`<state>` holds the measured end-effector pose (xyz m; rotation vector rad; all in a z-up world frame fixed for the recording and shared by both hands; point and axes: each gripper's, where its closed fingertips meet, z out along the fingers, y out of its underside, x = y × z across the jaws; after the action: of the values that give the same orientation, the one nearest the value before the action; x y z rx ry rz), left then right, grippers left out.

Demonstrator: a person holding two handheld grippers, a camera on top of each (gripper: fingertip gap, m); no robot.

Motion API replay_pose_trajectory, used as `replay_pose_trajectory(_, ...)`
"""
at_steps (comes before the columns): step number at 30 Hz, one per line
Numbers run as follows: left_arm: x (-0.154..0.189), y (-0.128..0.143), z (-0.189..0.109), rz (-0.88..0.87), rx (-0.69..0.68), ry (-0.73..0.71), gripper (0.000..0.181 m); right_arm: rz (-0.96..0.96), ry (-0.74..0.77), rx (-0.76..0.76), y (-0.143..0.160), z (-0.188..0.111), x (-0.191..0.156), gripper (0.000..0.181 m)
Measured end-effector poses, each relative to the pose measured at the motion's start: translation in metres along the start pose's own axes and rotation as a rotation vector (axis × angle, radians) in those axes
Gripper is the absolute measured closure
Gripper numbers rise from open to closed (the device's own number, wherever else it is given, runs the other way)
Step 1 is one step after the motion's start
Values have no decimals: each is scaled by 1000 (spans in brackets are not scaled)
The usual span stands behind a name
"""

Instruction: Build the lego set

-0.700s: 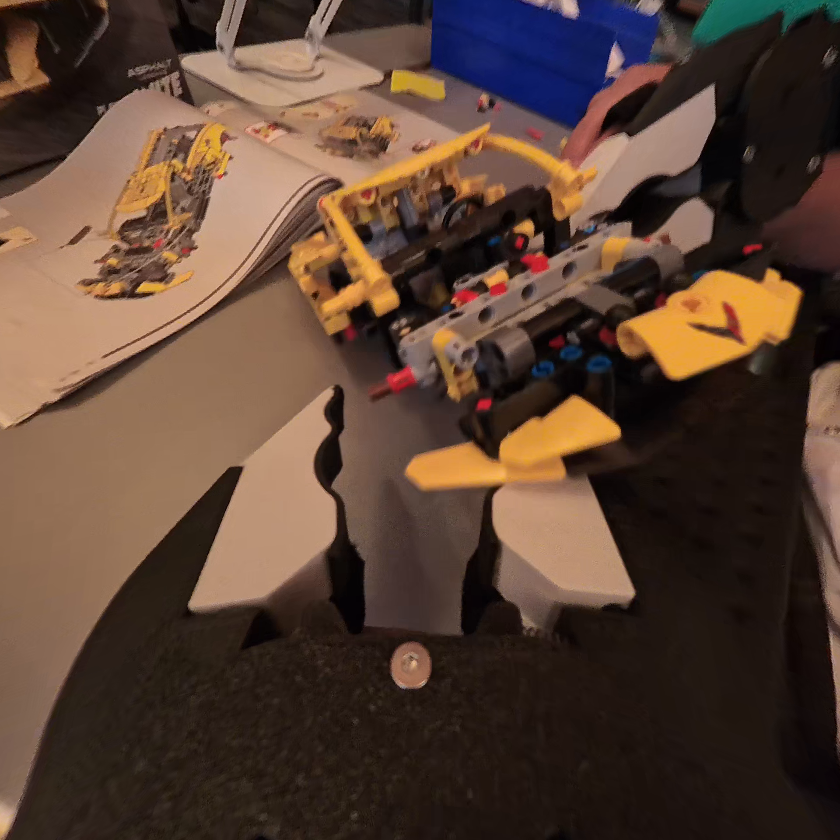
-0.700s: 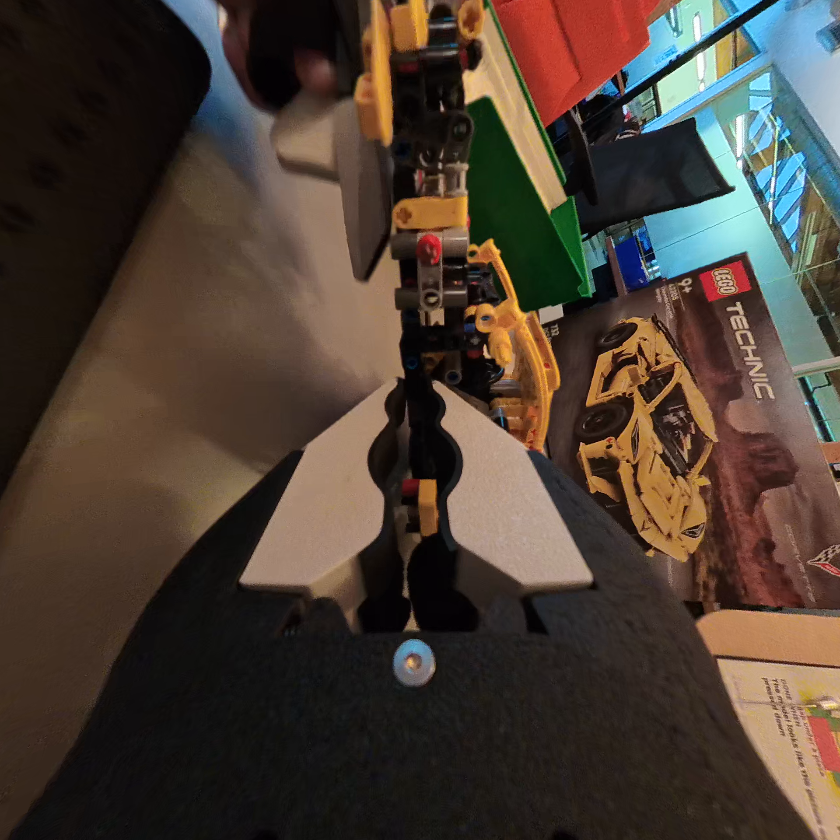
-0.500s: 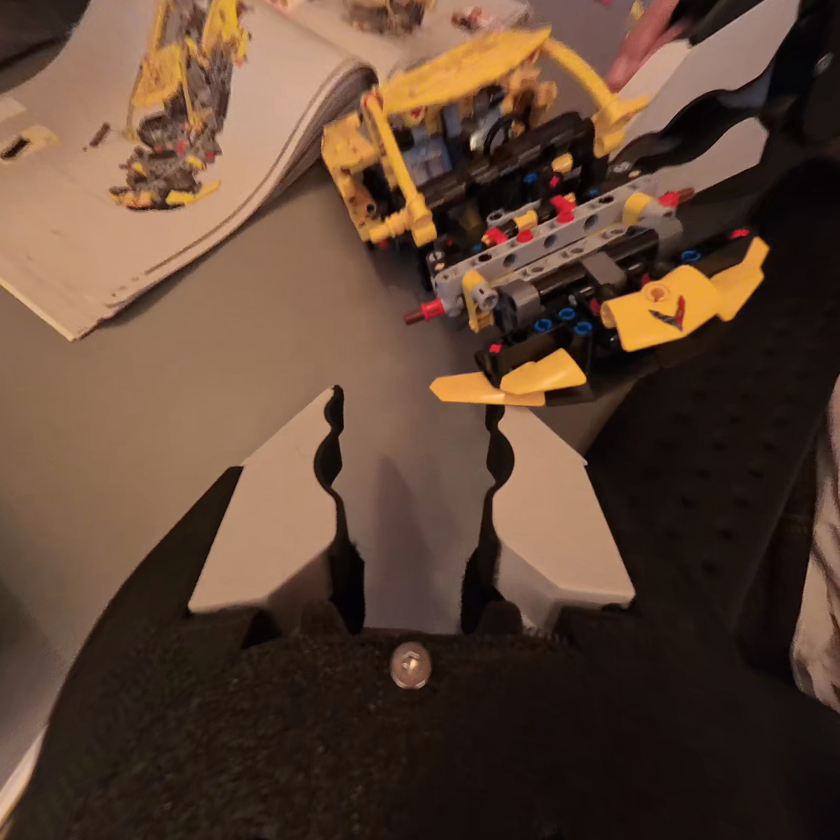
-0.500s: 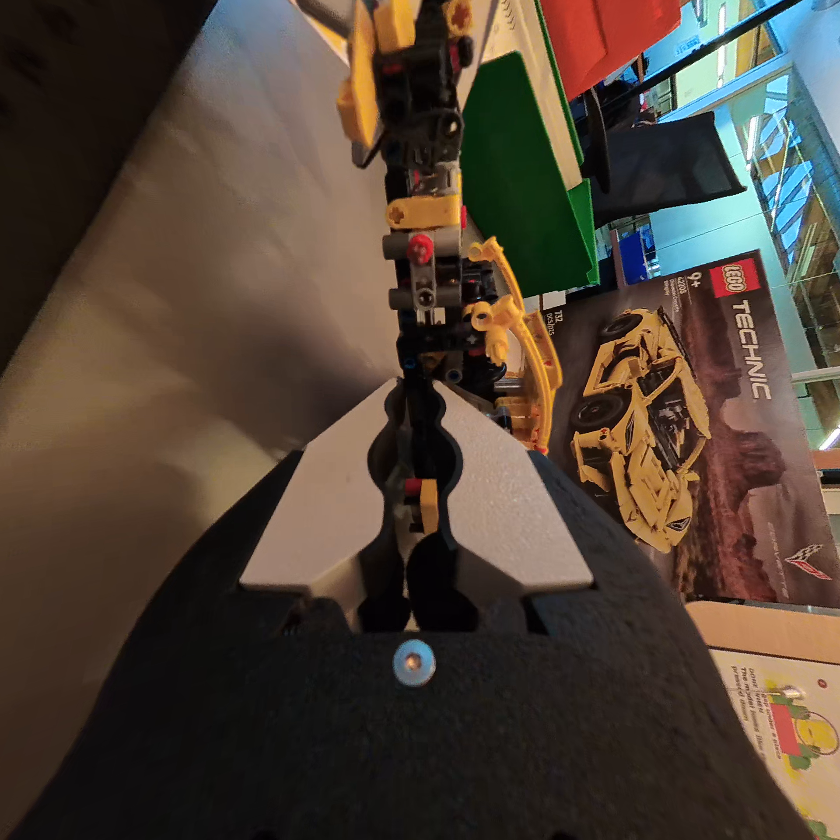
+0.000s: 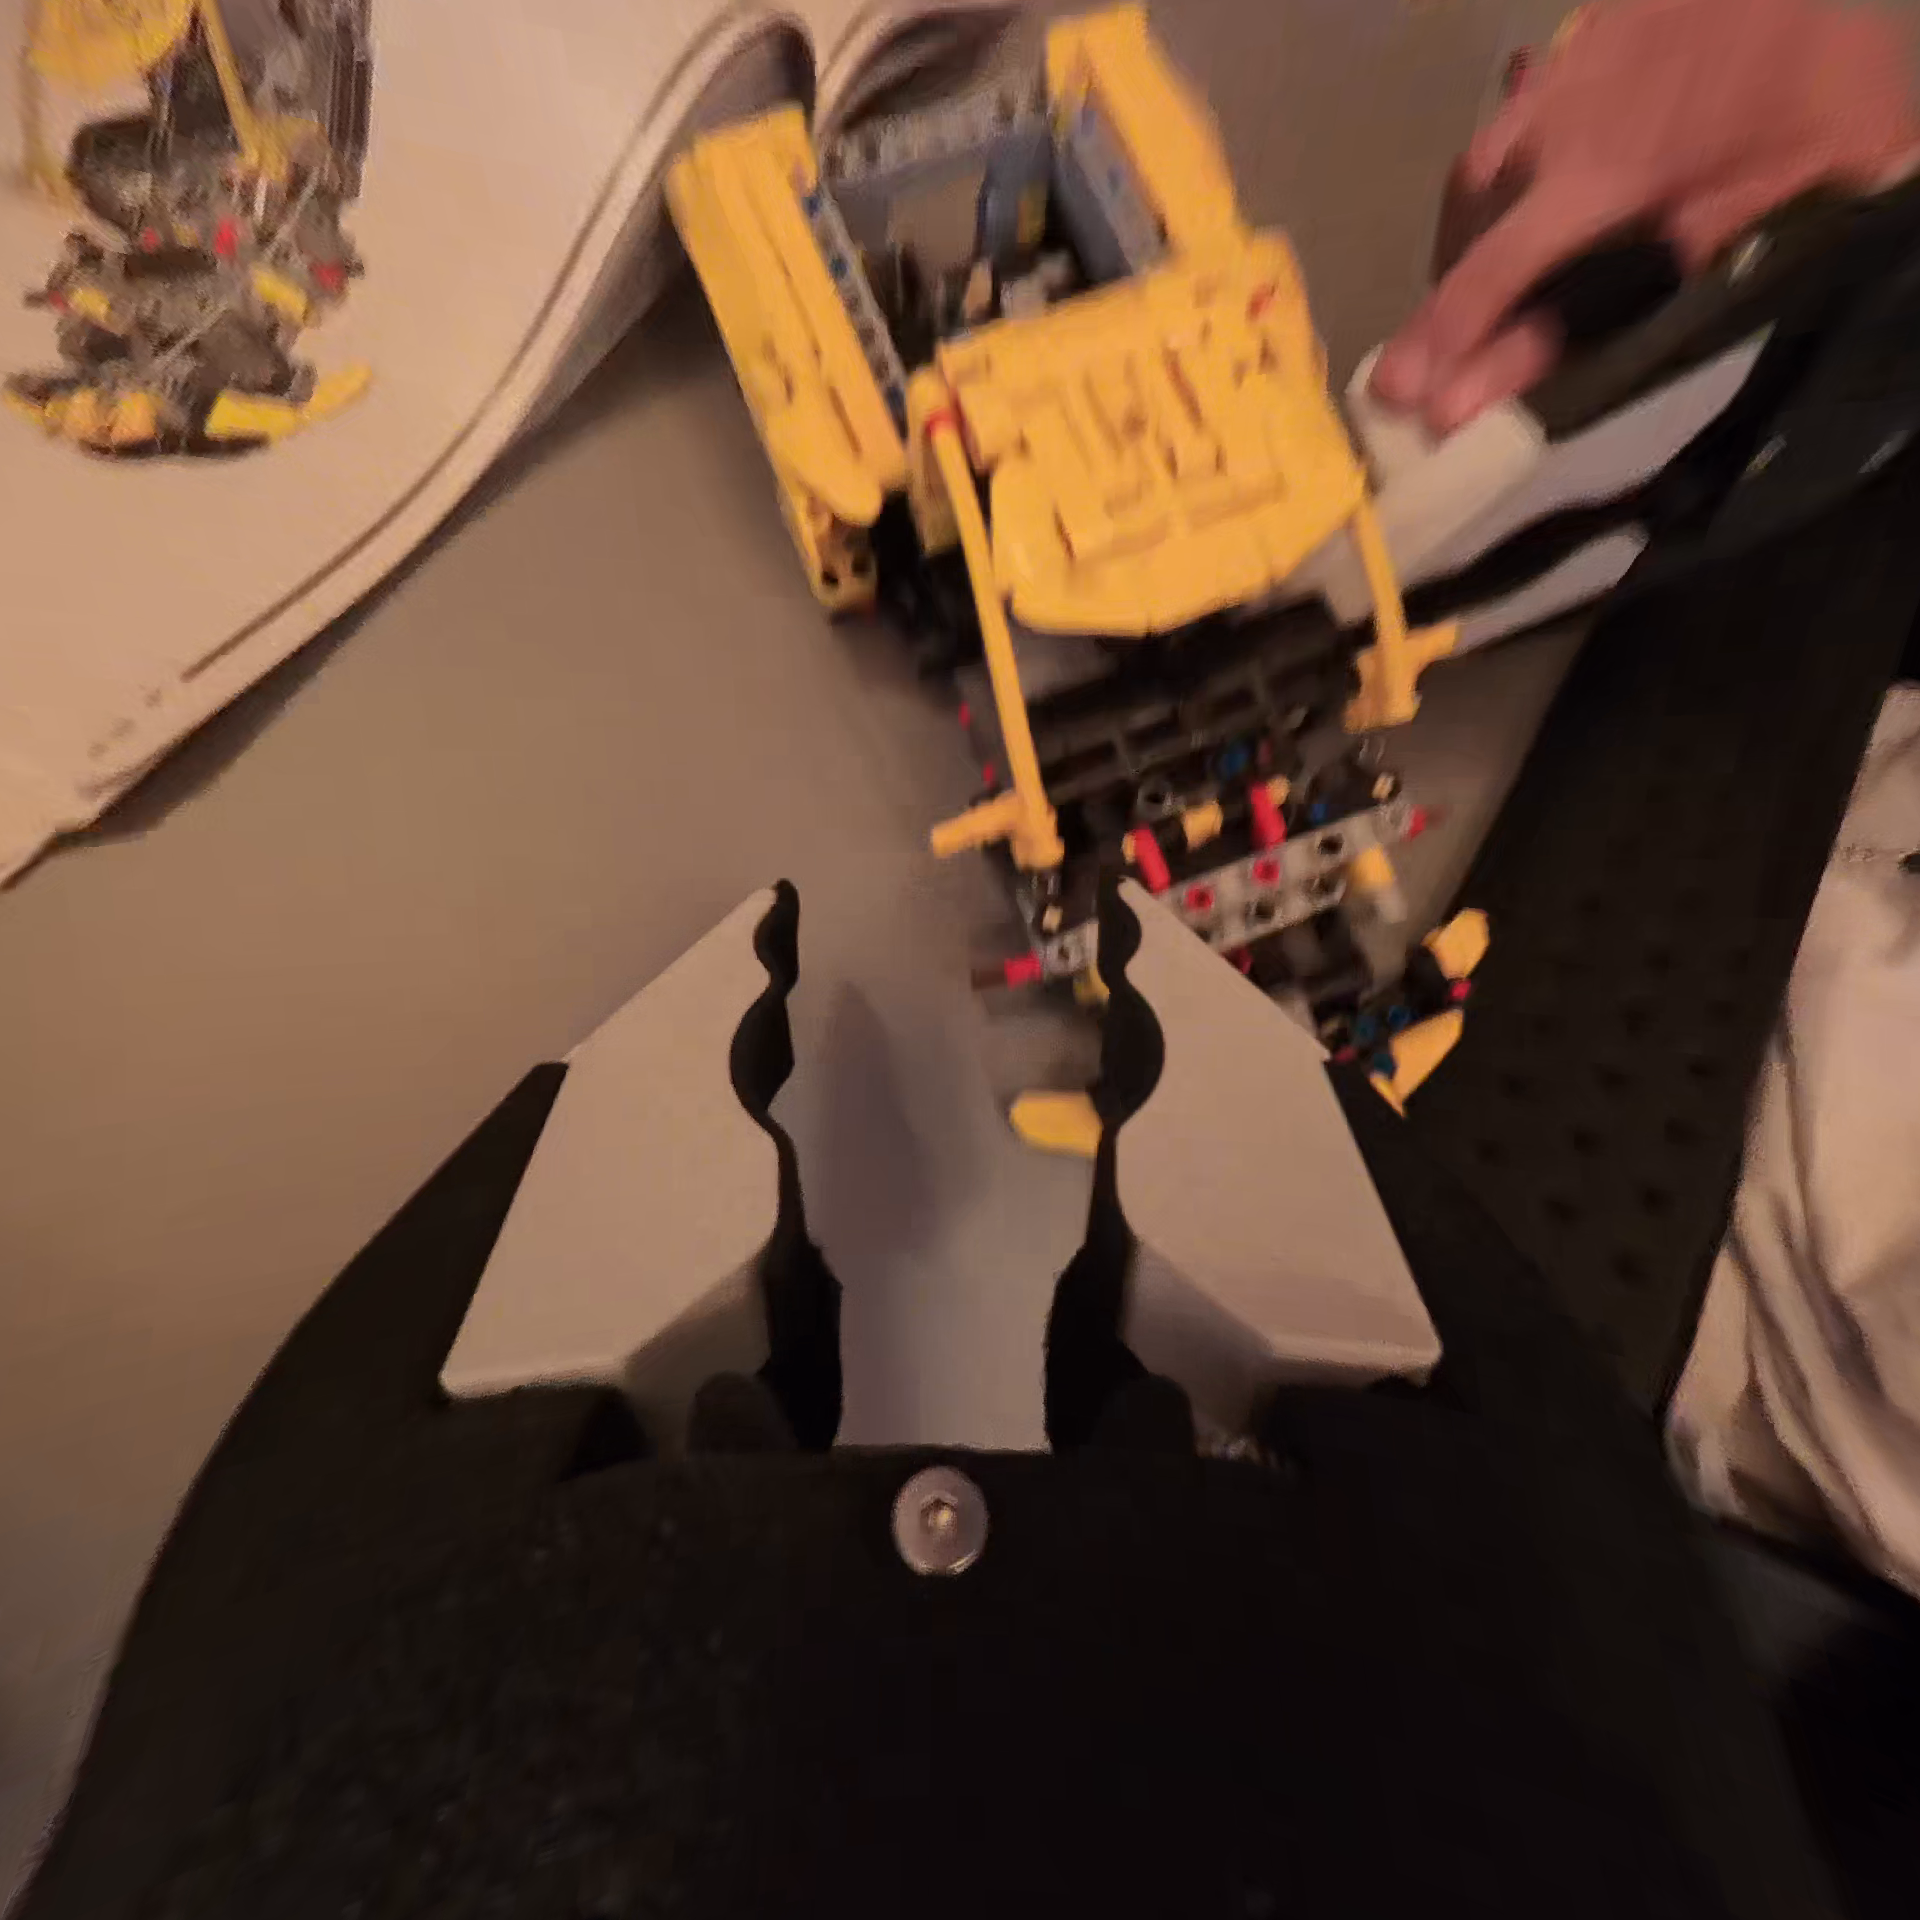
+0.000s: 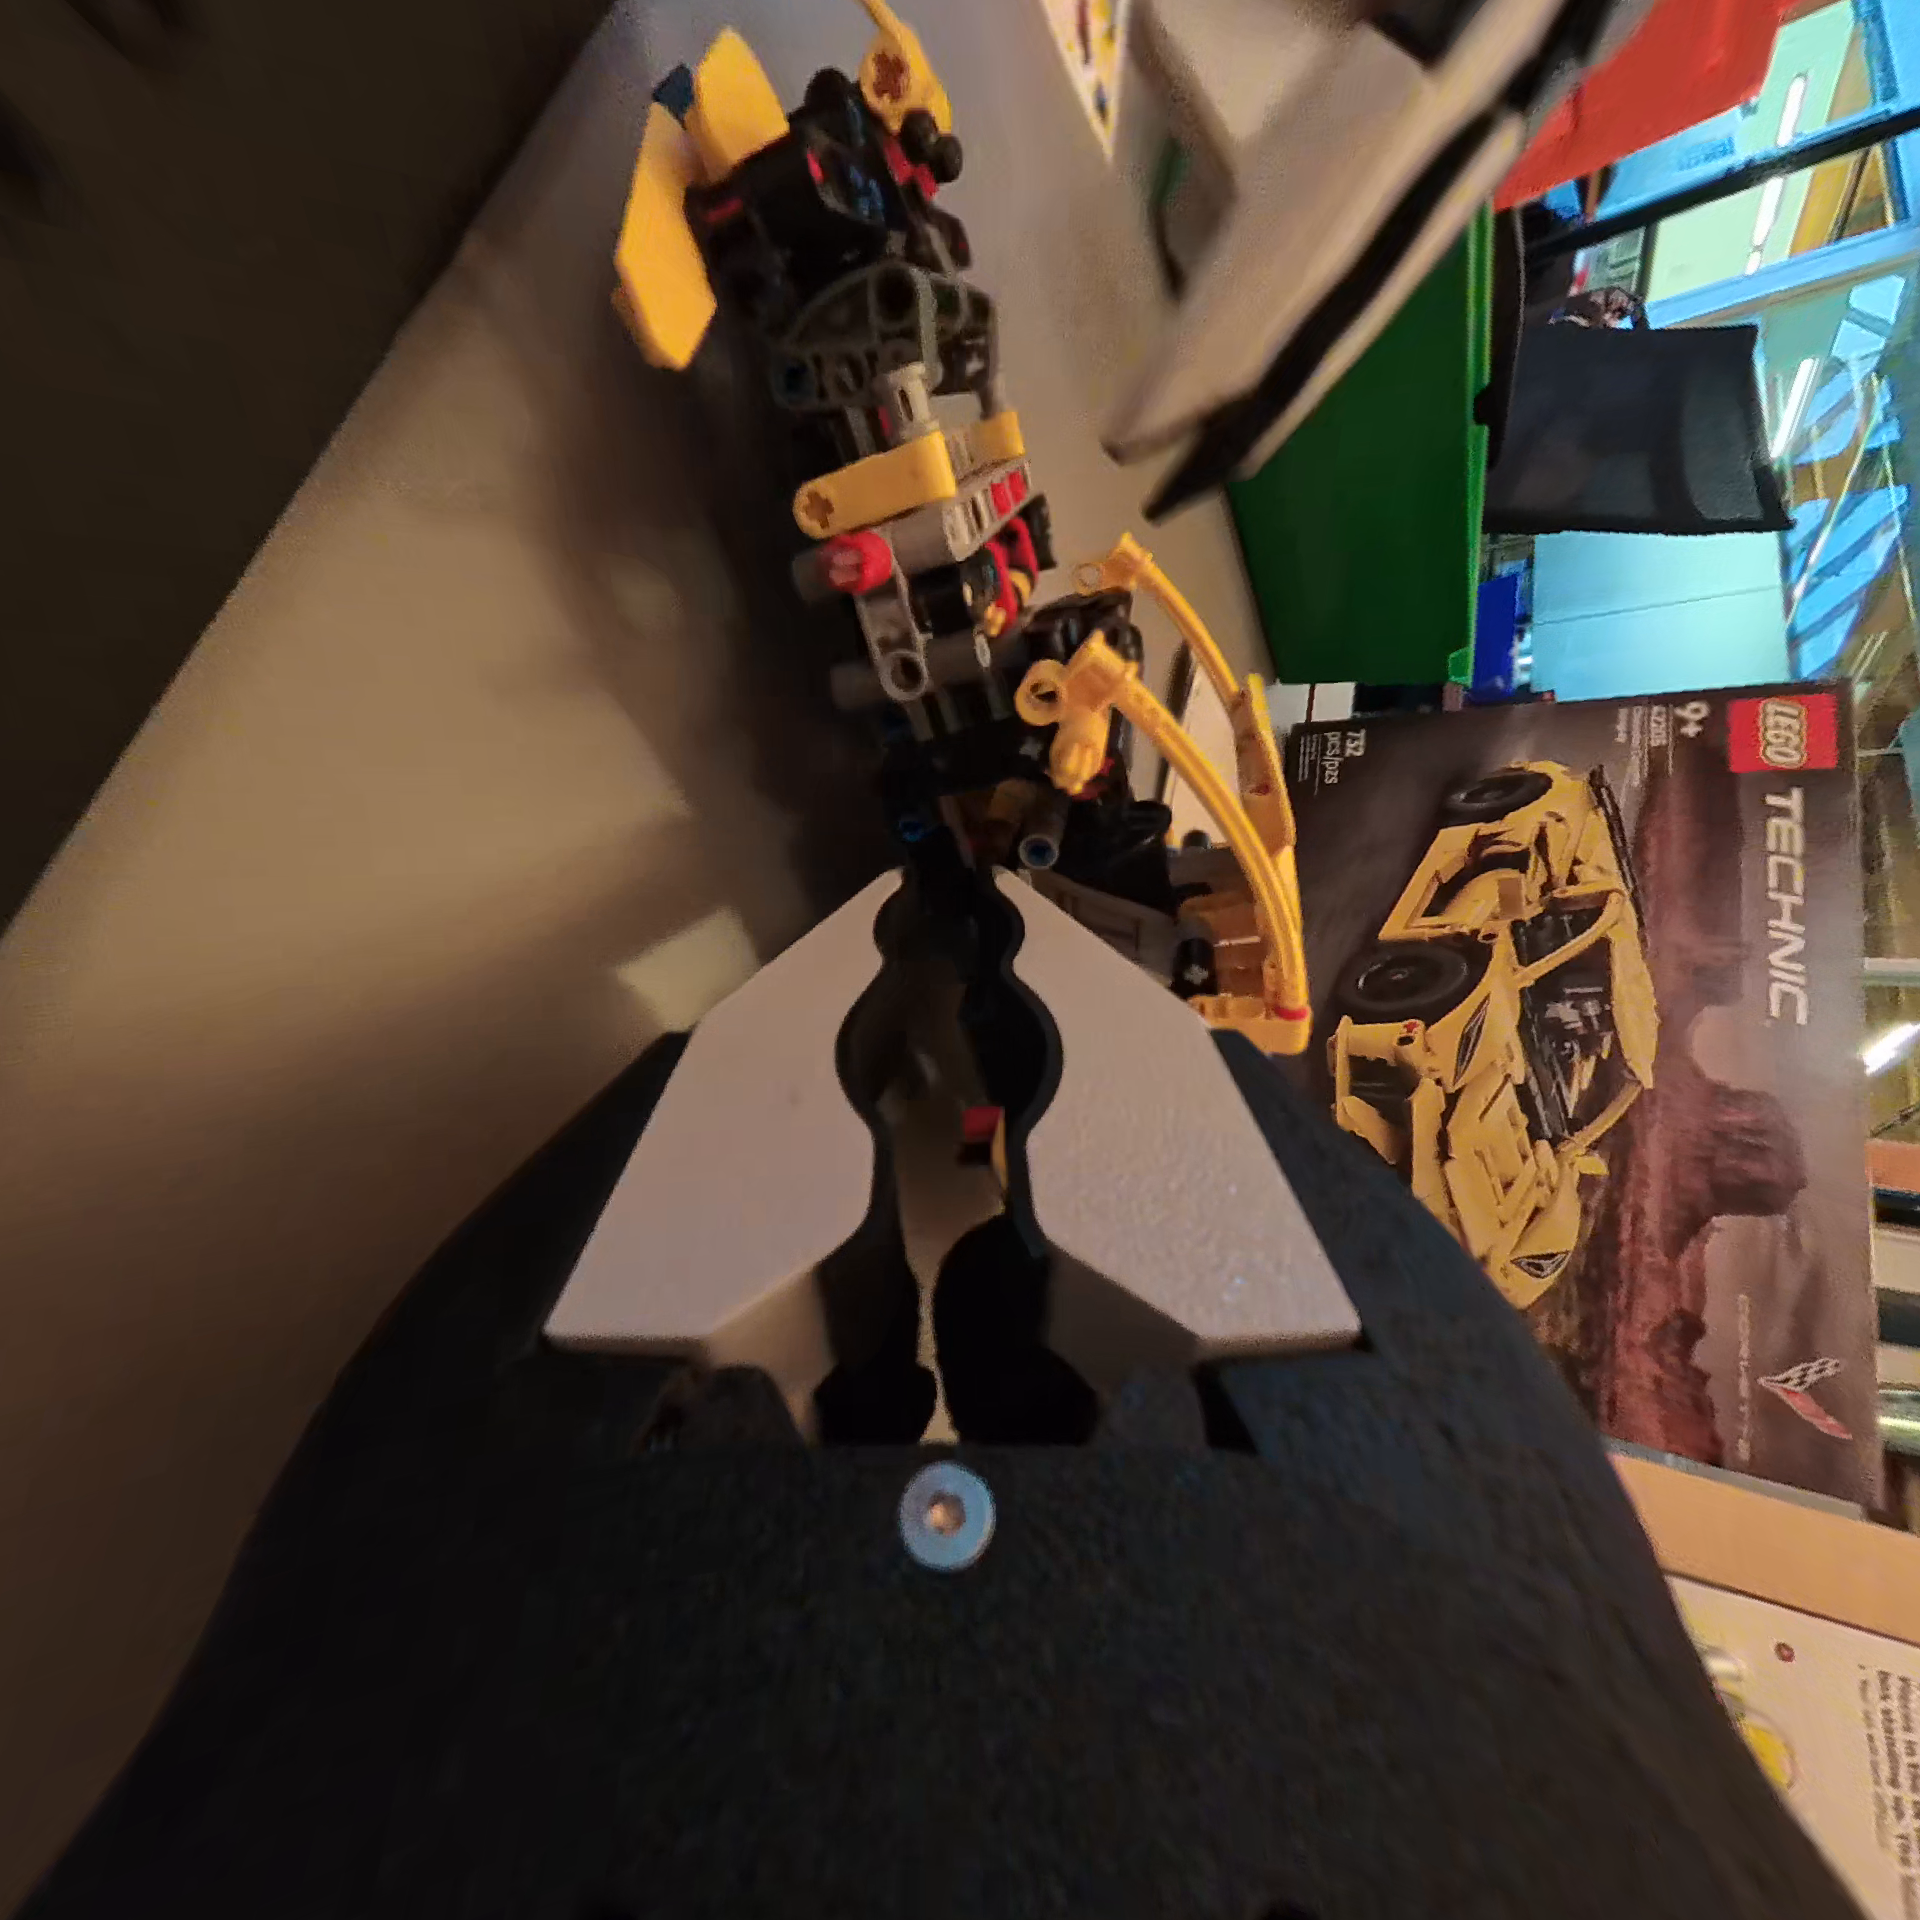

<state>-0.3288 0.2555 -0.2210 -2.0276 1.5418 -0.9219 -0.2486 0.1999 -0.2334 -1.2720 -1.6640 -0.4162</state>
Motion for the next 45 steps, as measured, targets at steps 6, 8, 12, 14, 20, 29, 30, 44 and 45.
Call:
replay_pose_trajectory(6,14,-13,35,-72,12,223,123,-136,29,-28,7,6,-18,172)
replay_pose_trajectory(8,21,-17,38,-70,25,265,128,-164,75,-19,8,6,-17,172)
replay_pose_trajectory(12,27,-17,38,-52,33,292,143,-171,90,-6,11,4,-16,172)
replay_pose_trajectory(14,27,-16,37,-53,43,305,153,-183,89,4,15,0,-16,170)
replay_pose_trajectory(20,28,-14,39,-59,58,324,154,-202,87,45,15,-8,-19,173)
replay_pose_trajectory(29,25,-14,39,-45,65,309,154,-221,111,58,16,-8,-19,181)
replay_pose_trajectory(30,25,-14,39,-42,67,307,154,-234,117,58,16,-9,-19,181)
replay_pose_trajectory(44,25,-13,41,-53,91,315,154,-216,110,16,19,-5,-17,180)
replay_pose_trajectory(45,25,-13,42,-51,92,312,154,-230,121,18,20,-6,-17,180)
